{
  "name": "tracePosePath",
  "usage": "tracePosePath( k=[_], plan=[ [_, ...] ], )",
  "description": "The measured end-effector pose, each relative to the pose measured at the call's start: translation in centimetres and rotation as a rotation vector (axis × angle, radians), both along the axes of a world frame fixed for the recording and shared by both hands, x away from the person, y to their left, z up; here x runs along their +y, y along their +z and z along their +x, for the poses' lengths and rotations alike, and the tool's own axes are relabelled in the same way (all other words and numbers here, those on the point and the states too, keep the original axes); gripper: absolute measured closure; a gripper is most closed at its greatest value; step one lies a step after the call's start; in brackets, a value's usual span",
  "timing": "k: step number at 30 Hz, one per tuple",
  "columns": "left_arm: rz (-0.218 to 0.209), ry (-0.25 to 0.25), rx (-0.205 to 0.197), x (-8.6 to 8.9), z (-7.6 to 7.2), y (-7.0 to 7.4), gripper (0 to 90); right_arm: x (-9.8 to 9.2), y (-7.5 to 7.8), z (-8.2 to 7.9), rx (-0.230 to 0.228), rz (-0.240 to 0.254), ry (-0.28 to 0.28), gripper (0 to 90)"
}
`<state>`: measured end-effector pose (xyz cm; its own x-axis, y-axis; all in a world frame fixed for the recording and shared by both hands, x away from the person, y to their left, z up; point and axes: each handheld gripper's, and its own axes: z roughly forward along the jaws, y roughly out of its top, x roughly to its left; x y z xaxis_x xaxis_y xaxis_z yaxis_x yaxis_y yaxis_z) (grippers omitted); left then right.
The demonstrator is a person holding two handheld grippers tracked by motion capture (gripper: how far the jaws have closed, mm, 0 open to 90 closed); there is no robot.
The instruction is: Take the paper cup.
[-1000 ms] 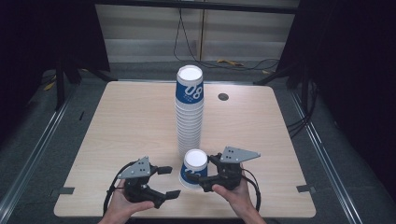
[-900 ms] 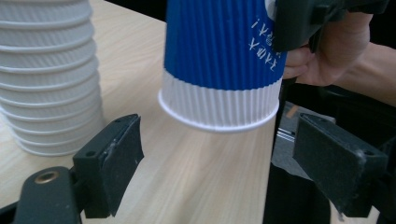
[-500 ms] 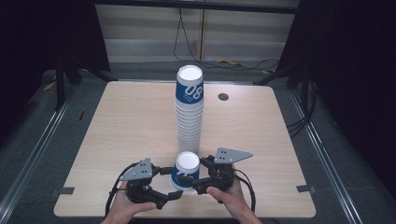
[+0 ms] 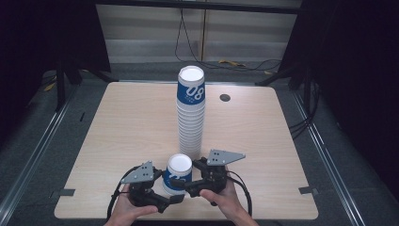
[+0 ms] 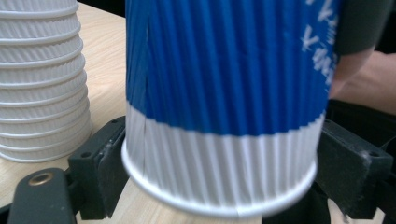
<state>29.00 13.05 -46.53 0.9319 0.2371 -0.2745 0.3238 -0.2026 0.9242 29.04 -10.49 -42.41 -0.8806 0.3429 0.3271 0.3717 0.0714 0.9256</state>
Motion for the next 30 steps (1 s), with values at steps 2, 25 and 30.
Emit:
tracePosePath(
  k=[2,25,30],
  plan=[
    [-0.001,-0.002,0.009,0.09,0.05,-0.06,14.1,0.2,-0.04,-0.06,-0.001,-0.005,0.0,27.2],
    [0.014,0.013,0.007,0.37,0.05,-0.03,15.1,0.57,-0.68,-0.38,-0.016,-0.014,-0.014,27.1],
    [0.03,0.008,-0.002,0.44,0.11,0.19,16.9,0.51,-0.71,-0.27,-0.012,-0.011,-0.01,26.2]
  ],
)
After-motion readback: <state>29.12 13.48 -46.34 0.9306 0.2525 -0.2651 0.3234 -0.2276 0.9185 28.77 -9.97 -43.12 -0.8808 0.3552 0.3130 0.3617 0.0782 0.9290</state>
